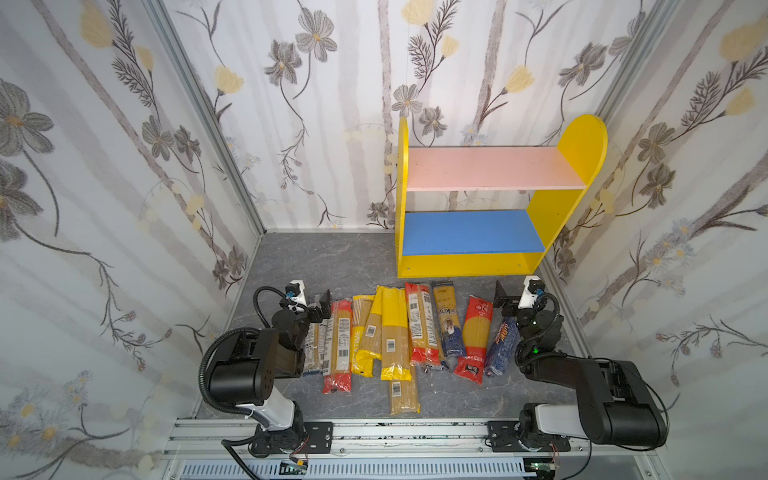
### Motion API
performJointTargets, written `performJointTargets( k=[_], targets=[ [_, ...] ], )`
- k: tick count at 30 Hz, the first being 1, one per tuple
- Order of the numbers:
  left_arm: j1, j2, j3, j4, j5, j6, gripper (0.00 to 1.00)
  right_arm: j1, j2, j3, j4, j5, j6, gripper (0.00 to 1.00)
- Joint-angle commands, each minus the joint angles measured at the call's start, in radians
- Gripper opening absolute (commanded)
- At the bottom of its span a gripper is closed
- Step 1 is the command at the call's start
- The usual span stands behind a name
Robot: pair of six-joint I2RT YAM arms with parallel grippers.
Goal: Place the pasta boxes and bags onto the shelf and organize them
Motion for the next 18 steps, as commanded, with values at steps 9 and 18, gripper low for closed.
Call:
performJointTargets(
  k=[9,18],
  targets=[
    [-0.011,-0.006,0.008,0.014,-0.029,0.013,0.95,0.114,-0.164,0.284,-0.740,0.515,0.144,1.00],
    [-0.028,-0.107,0.079,-0.193,-0.076,0.022,0.94,0.235,-0.320,0.492,-1.439,0.623,0.410,1.00]
  ],
)
